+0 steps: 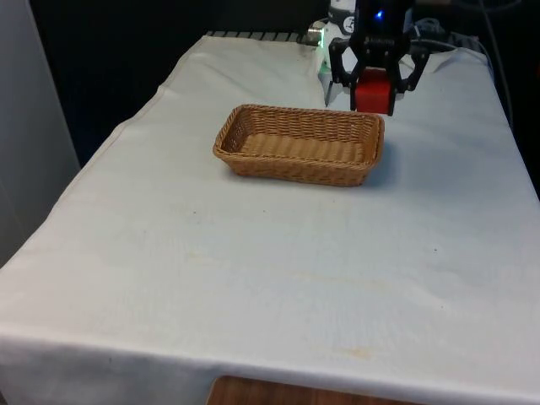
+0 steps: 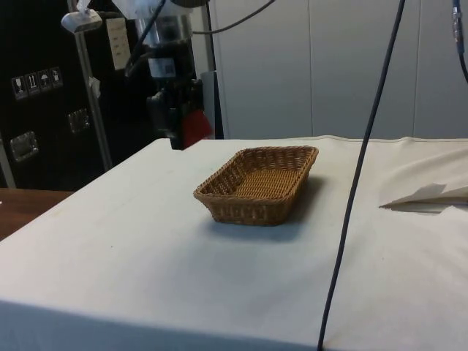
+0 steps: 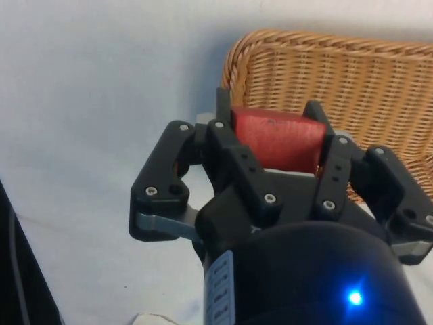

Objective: Pick up the cube and place it into the basket.

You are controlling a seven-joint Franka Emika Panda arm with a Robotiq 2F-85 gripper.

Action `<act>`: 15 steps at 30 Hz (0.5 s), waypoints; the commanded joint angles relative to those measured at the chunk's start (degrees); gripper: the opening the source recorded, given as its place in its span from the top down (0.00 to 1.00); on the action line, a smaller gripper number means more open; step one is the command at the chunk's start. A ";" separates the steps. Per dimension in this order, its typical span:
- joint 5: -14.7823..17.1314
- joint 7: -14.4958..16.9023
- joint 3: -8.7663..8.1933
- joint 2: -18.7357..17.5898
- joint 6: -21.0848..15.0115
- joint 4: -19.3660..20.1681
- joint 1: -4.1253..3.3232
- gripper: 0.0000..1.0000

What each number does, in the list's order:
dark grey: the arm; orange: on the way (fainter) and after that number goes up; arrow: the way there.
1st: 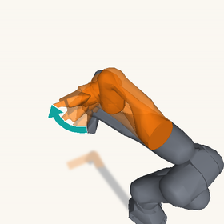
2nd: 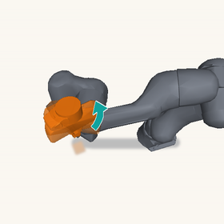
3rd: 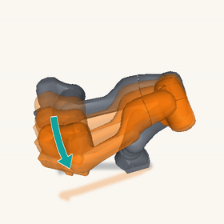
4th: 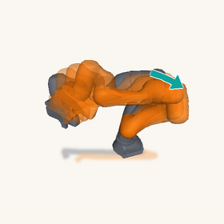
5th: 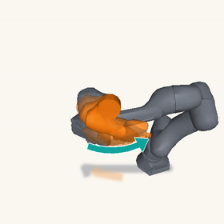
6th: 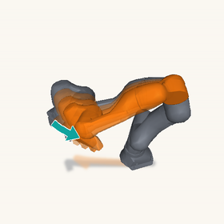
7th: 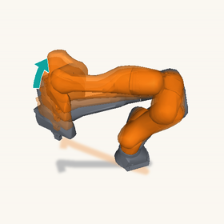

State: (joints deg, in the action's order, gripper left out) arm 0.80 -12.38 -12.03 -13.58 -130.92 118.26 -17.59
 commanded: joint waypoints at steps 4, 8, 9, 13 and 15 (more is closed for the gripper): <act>0.06 0.23 0.23 0.74 -0.97 1.60 0.17 0.97; 0.80 1.09 0.57 2.75 -3.21 4.87 0.34 0.97; 0.80 1.15 0.63 3.04 -3.55 5.44 0.40 0.97; 0.80 1.72 0.69 4.70 -5.56 8.65 0.57 0.97; 0.06 1.15 0.57 4.30 -4.93 8.37 0.52 0.97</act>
State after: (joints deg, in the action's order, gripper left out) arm 0.86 -11.23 -11.46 -9.28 -135.85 126.62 -17.07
